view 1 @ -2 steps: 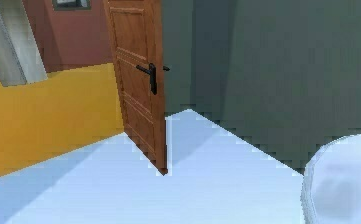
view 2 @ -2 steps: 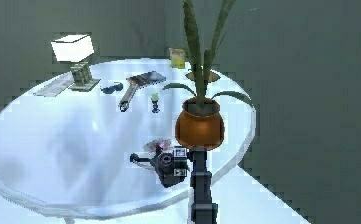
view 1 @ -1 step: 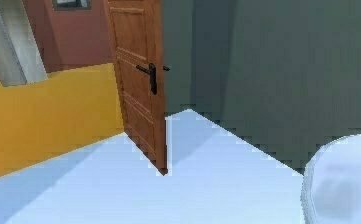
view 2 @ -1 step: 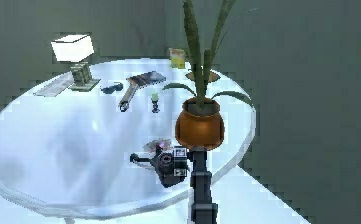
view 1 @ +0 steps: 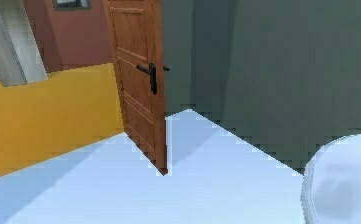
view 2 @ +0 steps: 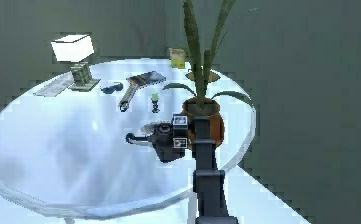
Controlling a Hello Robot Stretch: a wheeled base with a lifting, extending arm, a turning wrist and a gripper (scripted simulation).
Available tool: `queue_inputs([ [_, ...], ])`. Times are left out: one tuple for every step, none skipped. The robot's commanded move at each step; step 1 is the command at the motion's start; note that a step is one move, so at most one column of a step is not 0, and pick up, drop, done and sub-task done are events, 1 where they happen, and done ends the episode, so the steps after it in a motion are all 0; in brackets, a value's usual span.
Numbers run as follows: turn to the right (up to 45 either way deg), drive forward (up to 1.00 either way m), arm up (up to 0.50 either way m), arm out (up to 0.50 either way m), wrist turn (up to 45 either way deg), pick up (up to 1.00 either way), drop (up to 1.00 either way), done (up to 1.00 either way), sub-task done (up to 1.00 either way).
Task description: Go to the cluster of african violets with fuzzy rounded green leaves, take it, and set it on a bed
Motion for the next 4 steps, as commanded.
queue_inputs([
  [0.0,0.0,0.14,0.0,0.0,0.0,0.0,0.0,0.0],
  [0.0,0.0,0.0,0.0,-45.0,0.0,0.0,0.0,0.0],
  [0.0,0.0,0.0,0.0,-45.0,0.0,0.0,0.0,0.0],
  [0.0,0.0,0.0,0.0,-12.0,0.0,0.0,0.0,0.0],
])
